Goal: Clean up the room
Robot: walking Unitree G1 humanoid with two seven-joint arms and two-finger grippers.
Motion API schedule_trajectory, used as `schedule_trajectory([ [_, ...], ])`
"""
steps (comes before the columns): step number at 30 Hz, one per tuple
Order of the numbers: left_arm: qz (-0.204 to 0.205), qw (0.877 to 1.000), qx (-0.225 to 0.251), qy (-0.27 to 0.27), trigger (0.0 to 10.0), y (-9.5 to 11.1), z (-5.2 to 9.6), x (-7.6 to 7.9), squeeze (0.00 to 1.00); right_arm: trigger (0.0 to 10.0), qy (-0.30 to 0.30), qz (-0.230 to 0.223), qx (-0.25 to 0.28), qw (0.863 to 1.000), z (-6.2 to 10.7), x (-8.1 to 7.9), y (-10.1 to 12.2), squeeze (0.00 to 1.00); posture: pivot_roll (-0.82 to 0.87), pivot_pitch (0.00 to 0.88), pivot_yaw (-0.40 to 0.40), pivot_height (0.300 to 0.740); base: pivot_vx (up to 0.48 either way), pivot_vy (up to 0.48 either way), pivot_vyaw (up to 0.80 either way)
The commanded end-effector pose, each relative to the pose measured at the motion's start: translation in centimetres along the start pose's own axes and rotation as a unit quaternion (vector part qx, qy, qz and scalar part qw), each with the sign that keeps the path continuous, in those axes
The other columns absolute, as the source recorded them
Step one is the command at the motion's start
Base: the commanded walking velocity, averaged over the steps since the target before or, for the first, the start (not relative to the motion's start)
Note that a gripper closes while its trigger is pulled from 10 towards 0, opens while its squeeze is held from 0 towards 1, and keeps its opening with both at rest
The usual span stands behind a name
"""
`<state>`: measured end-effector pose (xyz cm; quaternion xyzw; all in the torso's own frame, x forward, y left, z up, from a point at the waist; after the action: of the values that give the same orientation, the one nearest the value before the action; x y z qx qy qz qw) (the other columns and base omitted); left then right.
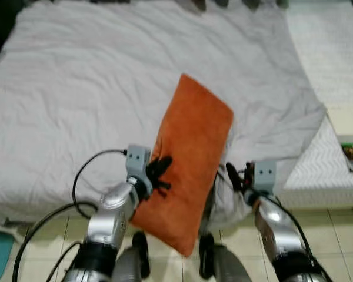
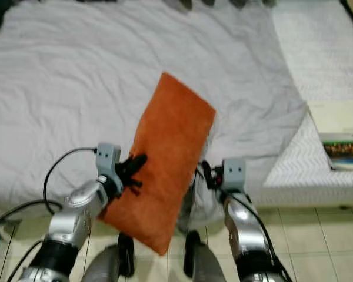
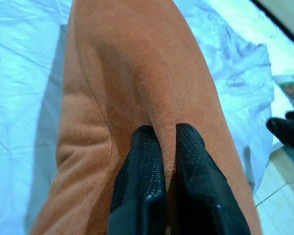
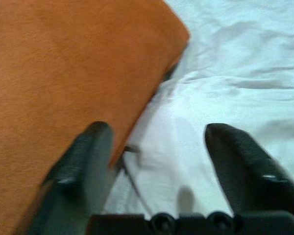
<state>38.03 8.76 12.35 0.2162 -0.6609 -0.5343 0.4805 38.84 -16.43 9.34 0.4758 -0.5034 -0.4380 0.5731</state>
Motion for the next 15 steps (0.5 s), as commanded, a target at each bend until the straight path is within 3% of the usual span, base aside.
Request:
schedule_trajectory([
  [1,0.042,0.999,0.025,0.001,0.0,0.4,0.0,0.3,0.0,10.0,0.004,-0.008,-0.019,1.0,0.6,0.0,-1.4,1.0,-0.04,0.465,-0.052,0.74,0.0,0.0,0.0],
  [2,0.056,0.998,0.03,0.003,0.0,0.5,0.0,0.2,0.0,10.0,0.005,-0.013,-0.018,1.0,0.6,-0.1,-1.4,1.0,-0.04,0.465,-0.052,0.74,0.0,0.0,0.0],
  [3,0.073,0.996,0.042,0.002,0.0,1.1,-0.1,0.6,0.0,10.0,0.008,-0.059,-0.027,0.998,0.8,-0.5,-1.9,0.0,-0.04,0.447,-0.051,0.74,0.0,0.0,0.0],
  [4,0.073,0.996,0.042,0.002,0.0,1.1,-0.1,0.6,0.0,10.0,0.008,-0.059,-0.027,0.998,0.8,-0.5,-1.9,0.0,-0.04,0.447,-0.051,0.74,0.0,0.0,0.0],
  [6,0.103,0.991,0.08,-0.024,0.0,3.7,-0.7,2.5,0.0,10.0,0.021,-0.207,-0.045,0.977,1.3,-1.6,-2.9,0.0,-0.02,0.423,-0.049,0.74,0.0,0.0,0.0],
  [8,0.116,0.987,0.103,-0.05,0.0,5.6,-1.1,3.9,0.0,10.0,0.041,-0.297,-0.052,0.953,1.6,-2.5,-3.3,0.0,-0.02,0.406,-0.05,0.74,0.0,0.0,0.0],
  [12,0.116,0.983,0.121,-0.074,0.0,7.5,-1.4,4.9,0.0,10.0,0.071,-0.332,-0.06,0.939,1.9,-3.4,-3.7,0.0,-0.01,0.37,-0.048,0.74,0.0,0.0,0.0],
  [15,0.091,0.986,0.128,-0.055,0.0,8.1,-1.6,3.6,0.0,10.0,0.08,-0.323,-0.057,0.941,1.8,-3.5,-3.6,0.0,-0.01,0.344,-0.047,0.74,0.0,0.0,0.0],
])
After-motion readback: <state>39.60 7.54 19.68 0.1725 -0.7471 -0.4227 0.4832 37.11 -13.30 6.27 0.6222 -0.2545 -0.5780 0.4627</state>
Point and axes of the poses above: a point about 5 cm out from each wrist's last joint towards the gripper, its own z axis pointing back from the gripper into the wrist, its own y axis along the axis of the wrist's last joint, x = y × z, the point moved 5 cm from there along -z, pointing out of the wrist towards the gripper, and after that the axes turned 11 degrees about z, right-handed, at the moved point
